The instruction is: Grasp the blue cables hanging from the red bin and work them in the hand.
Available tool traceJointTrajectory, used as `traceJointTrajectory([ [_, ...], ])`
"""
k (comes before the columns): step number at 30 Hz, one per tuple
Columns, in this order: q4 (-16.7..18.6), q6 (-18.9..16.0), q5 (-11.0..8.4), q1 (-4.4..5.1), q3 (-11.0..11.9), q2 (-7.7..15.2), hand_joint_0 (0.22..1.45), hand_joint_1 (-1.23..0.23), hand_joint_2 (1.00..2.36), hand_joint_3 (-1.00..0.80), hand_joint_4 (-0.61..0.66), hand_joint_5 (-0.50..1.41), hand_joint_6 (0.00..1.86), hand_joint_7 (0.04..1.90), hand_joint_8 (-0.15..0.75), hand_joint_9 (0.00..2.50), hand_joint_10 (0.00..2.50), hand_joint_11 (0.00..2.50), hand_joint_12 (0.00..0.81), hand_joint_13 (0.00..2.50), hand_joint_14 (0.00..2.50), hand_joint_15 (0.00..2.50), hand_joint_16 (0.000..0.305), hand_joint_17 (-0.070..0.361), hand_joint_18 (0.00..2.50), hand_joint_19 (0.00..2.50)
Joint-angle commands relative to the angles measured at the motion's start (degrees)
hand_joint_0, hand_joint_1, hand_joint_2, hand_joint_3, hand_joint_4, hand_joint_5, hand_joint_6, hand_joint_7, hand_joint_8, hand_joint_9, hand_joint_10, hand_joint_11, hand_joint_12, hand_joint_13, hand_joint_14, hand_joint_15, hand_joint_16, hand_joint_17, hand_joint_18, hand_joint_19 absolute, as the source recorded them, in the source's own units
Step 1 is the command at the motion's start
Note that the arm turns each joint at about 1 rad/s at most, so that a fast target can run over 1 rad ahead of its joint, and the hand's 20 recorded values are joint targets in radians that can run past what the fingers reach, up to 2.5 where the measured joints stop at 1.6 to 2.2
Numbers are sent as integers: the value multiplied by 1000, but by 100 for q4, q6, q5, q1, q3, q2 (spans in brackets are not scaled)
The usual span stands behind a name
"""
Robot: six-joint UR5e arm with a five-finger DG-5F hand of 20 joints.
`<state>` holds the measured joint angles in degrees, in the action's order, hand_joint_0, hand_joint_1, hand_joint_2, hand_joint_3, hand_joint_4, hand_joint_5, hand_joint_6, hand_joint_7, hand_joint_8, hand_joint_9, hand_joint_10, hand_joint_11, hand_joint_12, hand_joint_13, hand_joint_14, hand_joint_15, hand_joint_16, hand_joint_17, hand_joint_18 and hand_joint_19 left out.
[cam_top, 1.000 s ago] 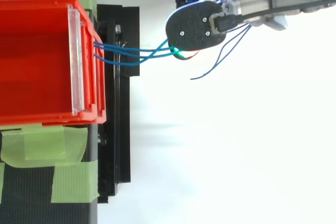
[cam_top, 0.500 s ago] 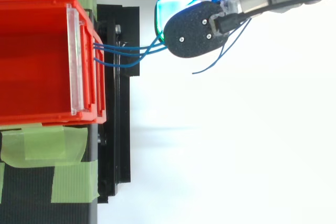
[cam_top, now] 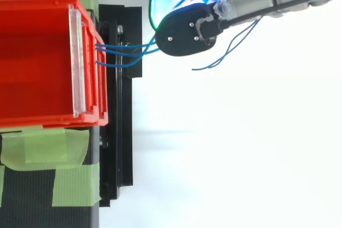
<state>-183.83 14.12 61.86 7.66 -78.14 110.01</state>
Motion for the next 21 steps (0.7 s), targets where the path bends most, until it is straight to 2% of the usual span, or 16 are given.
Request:
traceJointTrajectory([
  [1,14,-14,-7,-1,1,-6,958,-755,1008,-784,257,99,500,1140,397,346,2500,2500,432,744,2500,1457,49,111,1257,1674],
  [3,23,-14,-7,-1,1,-6,969,-743,1006,-832,264,107,496,1147,400,366,2500,2500,430,755,2500,1445,49,109,1269,1660],
  [8,31,-41,107,8,1,-6,1056,-716,1012,-693,261,131,488,1135,399,374,2500,2500,430,767,2500,1425,47,106,1273,1644],
  [10,-13,-340,458,25,1,-6,1081,-709,1012,-691,263,141,476,1135,394,386,2500,2500,431,770,2500,1426,47,105,1261,1624],
  [14,-56,-709,652,43,-8,3,1089,-702,1012,-681,264,145,467,1137,394,406,2500,2500,427,778,2500,1436,46,105,1263,1591],
  [18,-65,-788,713,69,1,3,1041,-665,1015,-580,272,155,428,1157,396,423,2500,2500,426,796,2500,1437,48,109,1289,1592],
  [21,-74,-788,722,87,1,3,912,-625,1011,-723,280,202,333,1221,416,463,2500,2500,436,822,2500,1425,49,110,1302,1560],
])
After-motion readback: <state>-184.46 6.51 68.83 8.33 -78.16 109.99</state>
